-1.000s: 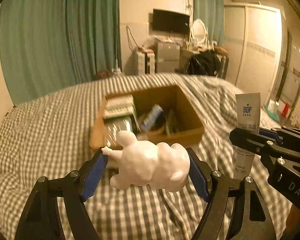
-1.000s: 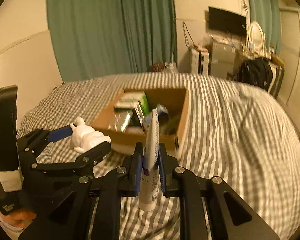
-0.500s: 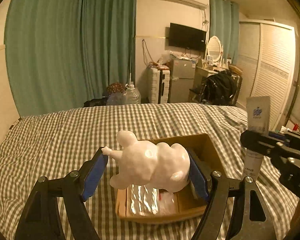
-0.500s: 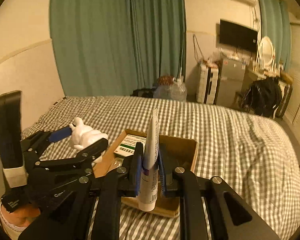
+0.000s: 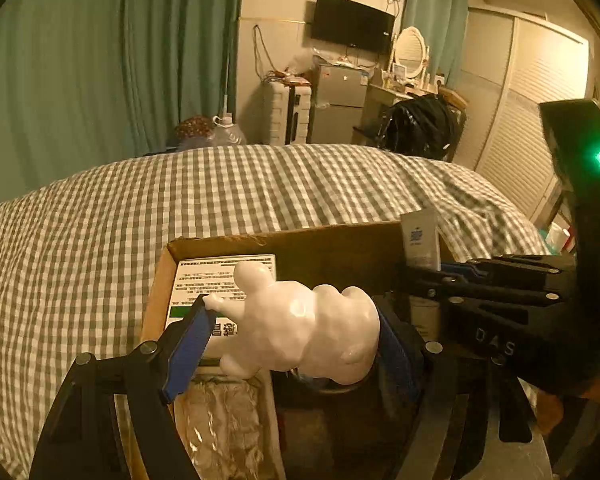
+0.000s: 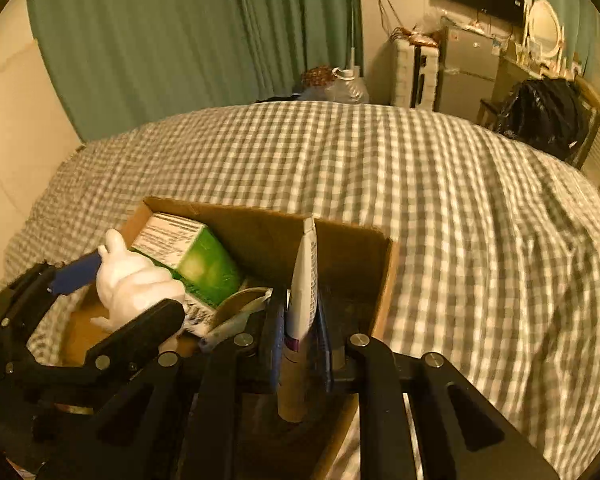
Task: Organize objects
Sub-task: 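Carry the tube and rabbit figurine into the cardboard box and release both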
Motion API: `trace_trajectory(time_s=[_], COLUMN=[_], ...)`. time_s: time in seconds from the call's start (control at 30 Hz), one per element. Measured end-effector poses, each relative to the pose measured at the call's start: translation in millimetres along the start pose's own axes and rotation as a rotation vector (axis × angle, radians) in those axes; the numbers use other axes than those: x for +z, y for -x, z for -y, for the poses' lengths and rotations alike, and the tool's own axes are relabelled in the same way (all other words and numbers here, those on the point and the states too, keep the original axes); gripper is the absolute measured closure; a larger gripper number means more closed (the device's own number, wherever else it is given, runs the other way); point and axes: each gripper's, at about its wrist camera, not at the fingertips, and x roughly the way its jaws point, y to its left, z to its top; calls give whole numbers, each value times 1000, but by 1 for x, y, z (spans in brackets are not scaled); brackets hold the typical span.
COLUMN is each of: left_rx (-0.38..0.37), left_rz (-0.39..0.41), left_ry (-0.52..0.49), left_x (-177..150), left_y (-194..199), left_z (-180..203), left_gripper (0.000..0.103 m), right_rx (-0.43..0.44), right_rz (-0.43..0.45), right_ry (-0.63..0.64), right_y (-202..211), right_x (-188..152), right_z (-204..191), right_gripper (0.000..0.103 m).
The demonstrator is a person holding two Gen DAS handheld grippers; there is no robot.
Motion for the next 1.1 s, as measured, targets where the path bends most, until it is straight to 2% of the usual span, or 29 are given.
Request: trace_trajectory(time_s=[0.13,0.33,0.4,0.43,0.53,0.6,0.67,0.7,0.8,0.87,0.97,1.1], left_rx=[-4,70,90,108,106,104,101,98,87,106,121,120], left_rz=[0,0,8,6,3,7,15,30,55,64,93,162], left_ry=[23,-64,-94,-110,-139,-137,-121,-109,-83,-75,-68,-66], left_x=[0,-4,-9,-10,-10,-9,-7,-7,-3,0,6,12], left_y=[-8,-11,-6,-6,-2,1,5,9,22,34,59,106], left_z=[-6,3,9,10,14,14,14,13,11,10,10,9], left_gripper=[24,22,19,16,12,10,2,0,0,0,0,0], right_rx=[17,13,10,7,8,5,-9,-18,-48,-67,-89,-169], right_rz=[18,47,63,73,109,120,135,143,176,210,266,344], right_ry=[26,9,6,6,10,0,-13,-13,-7,-18,-13,53], right_y=[4,12,19,24,32,35,40,45,62,78,109,164], right_x=[-1,0,2,3,6,8,8,8,8,7,9,8], right_z=[-5,-2,-6,-10,-14,-14,-13,-12,-14,-14,-19,-36], right_gripper=[87,85,74,65,58,52,36,34,23,10,1,0])
